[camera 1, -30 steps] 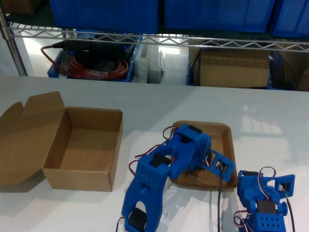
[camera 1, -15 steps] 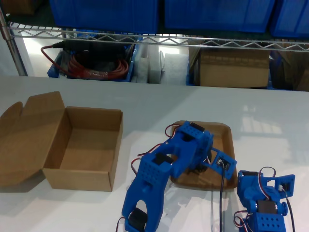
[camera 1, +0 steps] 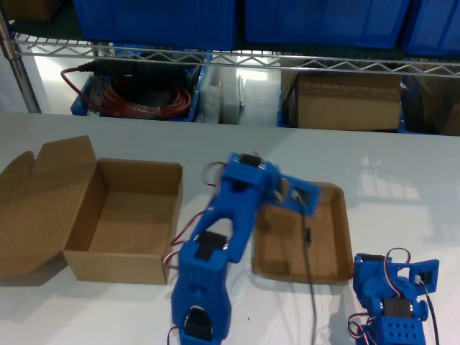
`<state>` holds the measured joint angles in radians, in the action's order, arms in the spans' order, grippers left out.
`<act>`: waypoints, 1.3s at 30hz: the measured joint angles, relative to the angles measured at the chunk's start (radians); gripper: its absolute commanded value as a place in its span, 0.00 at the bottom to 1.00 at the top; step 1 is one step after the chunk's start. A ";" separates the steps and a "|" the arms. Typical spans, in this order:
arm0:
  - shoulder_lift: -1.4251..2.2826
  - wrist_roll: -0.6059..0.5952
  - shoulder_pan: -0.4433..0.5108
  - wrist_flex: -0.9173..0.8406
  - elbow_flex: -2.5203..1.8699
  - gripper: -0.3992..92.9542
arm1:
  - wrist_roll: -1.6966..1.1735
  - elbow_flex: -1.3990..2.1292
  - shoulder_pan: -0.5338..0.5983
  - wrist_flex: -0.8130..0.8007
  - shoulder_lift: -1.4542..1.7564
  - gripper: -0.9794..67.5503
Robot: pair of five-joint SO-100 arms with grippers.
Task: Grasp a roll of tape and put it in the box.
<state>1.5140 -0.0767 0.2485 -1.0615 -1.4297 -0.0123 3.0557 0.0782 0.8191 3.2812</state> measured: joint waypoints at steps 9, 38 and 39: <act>0.311 0.043 -0.508 0.089 -0.175 0.00 | 0.000 0.000 0.000 0.000 0.000 0.02; 0.229 0.123 -0.762 0.000 -0.178 0.28 | 0.000 0.000 0.000 0.000 0.000 0.02; 0.230 0.124 -0.759 -0.002 -0.178 0.28 | 0.000 0.000 0.000 0.000 0.000 0.02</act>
<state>1.7441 0.0476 -0.5108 -1.0630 -1.6076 -0.0123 3.0557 0.0782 0.8191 3.2812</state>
